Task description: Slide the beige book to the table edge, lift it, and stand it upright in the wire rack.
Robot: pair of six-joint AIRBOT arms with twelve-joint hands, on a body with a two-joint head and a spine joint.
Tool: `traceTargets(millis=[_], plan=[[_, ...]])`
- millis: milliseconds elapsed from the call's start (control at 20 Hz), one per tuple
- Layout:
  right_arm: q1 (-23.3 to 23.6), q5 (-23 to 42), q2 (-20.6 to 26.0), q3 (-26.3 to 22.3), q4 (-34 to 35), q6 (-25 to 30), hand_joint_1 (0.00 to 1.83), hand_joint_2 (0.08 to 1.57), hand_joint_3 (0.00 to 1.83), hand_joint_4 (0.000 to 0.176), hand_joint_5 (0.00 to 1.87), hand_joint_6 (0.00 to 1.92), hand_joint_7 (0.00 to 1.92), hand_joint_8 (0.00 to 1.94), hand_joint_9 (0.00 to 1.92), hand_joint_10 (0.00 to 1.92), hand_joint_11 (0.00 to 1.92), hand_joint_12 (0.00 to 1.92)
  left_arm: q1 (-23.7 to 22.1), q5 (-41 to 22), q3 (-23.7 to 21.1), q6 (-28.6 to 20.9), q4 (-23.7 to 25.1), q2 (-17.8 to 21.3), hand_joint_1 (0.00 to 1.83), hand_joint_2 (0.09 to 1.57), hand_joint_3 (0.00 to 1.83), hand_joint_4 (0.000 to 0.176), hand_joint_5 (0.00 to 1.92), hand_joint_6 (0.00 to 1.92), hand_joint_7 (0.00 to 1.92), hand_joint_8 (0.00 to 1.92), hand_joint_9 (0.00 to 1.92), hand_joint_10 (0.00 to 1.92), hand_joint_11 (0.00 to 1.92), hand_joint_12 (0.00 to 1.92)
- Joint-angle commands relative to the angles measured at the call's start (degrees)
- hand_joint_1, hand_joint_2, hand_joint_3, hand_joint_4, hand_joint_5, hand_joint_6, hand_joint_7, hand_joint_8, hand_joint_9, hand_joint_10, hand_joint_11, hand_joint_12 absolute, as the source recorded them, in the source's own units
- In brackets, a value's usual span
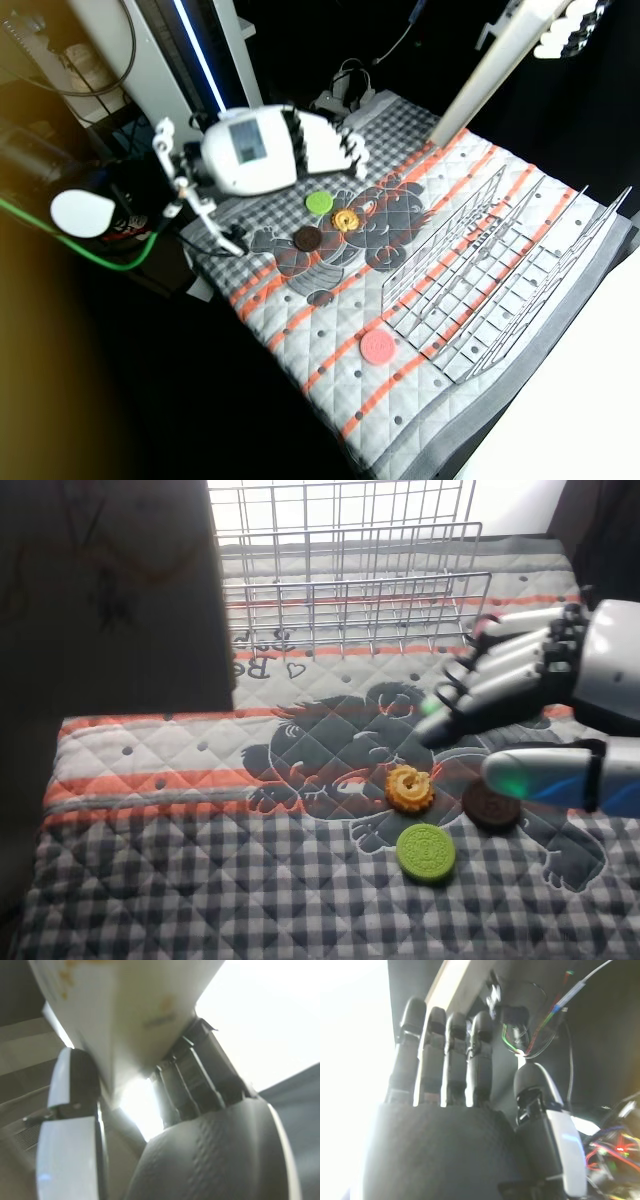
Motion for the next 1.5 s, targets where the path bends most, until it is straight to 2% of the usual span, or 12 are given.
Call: traceTargets(millis=[0,100,200,250,300,450,600,750,850,1150,1300,1450], plan=[[0.1,8.5,0.3,-0.5,3.2,-0.7,0.0,1.46,0.0,0.0,1.03,0.03,1.04,0.01,1.01,0.02,0.59,0.89,-1.9,-4.7,0.7,-1.0,-1.1,-0.4,1.38,1.11,0.0,0.0,0.85,0.97,0.97,1.0,1.01,1.17,1.02,1.14],[-1.1,10.5,2.1,-1.2,5.4,-2.2,0.0,1.47,0.0,0.0,1.01,0.0,1.01,0.0,1.01,0.01,0.57,1.04,-7.8,-1.8,2.5,-0.8,2.2,-2.3,1.26,1.12,0.0,0.0,0.9,0.96,1.06,1.03,1.14,0.8,1.03,1.14],[-1.6,13.1,4.0,-2.3,8.4,-6.1,0.02,1.45,0.0,0.0,0.99,0.0,0.99,0.0,1.03,0.01,0.66,1.0,-13.5,1.1,4.2,-0.8,5.4,-4.0,1.23,1.13,0.0,0.0,0.9,1.0,1.01,1.07,1.12,0.74,0.97,1.18],[-1.8,14.4,4.6,-2.6,9.5,-7.5,0.27,1.38,0.0,0.0,1.03,0.01,1.08,0.01,1.15,0.04,0.79,1.04,-15.6,2.2,4.7,-0.8,6.9,-4.4,1.21,1.15,0.0,0.0,0.87,1.09,0.97,1.1,1.05,0.73,0.89,1.23],[-2.1,15.4,5.1,-2.8,10.7,-8.6,0.38,1.36,0.0,0.0,1.02,0.0,1.09,0.01,1.16,0.04,0.81,1.06,-18.9,3.8,5.3,-0.8,9.0,-4.6,1.34,1.14,0.0,0.0,0.86,1.07,0.93,1.04,0.96,1.14,0.88,1.24],[-2.6,16.0,5.2,-2.8,12.4,-9.9,0.45,1.34,0.0,0.0,1.06,0.0,1.11,0.0,1.27,0.09,0.88,1.24,-28.6,9.4,6.5,-0.2,15.3,-5.3,1.37,1.14,0.0,0.0,0.85,1.08,0.91,1.05,0.94,1.25,0.89,1.23],[-2.7,16.0,4.9,-2.5,12.4,-9.9,0.45,1.35,0.0,0.0,1.09,0.01,1.15,0.01,1.31,0.11,0.89,1.28,-33.9,12.7,7.2,2.0,16.8,-6.7,1.38,1.12,0.0,0.0,0.88,0.99,0.95,0.97,1.0,1.21,0.96,1.27],[-2.7,16.1,4.1,-1.9,12.7,-9.9,0.46,1.35,0.0,0.0,1.11,0.01,1.19,0.01,1.32,0.12,0.93,1.27,-35.2,14.8,9.4,2.8,15.3,-9.1,1.38,1.12,0.0,0.0,0.86,0.98,0.94,1.01,0.97,1.26,0.9,1.35],[-2.7,16.1,3.9,-1.8,12.9,-9.9,0.46,1.36,0.0,0.0,1.11,0.0,1.18,0.0,1.3,0.11,0.91,1.27,-34.9,15.2,10.5,3.4,14.1,-10.5,1.25,1.1,0.0,0.0,0.97,0.89,1.05,1.02,1.09,0.91,0.92,1.39],[-2.8,16.2,3.0,-1.3,12.9,-9.9,0.47,1.37,0.0,0.0,1.13,0.01,1.19,0.0,1.3,0.1,0.95,1.26,-33.5,15.5,11.1,8.9,10.5,-12.9,1.28,1.07,0.0,0.0,1.01,0.79,1.16,0.89,1.22,0.73,1.0,1.31],[-2.8,16.2,2.4,-1.0,12.9,-9.9,0.37,1.37,0.0,0.0,1.12,0.0,1.2,0.0,1.33,0.08,0.96,1.17,-32.6,15.1,11.7,10.8,8.6,-14.2,1.28,1.08,0.0,0.0,0.96,0.86,1.17,0.87,1.28,0.69,1.06,1.27],[-3.0,16.2,2.3,-1.0,12.9,-9.9,0.03,1.45,0.01,0.0,1.07,0.01,1.11,0.0,1.07,0.0,0.62,1.09,-32.3,14.5,11.9,12.4,7.0,-15.2,1.28,1.07,0.0,0.0,0.97,0.86,1.2,0.8,1.31,0.58,1.07,1.24]])
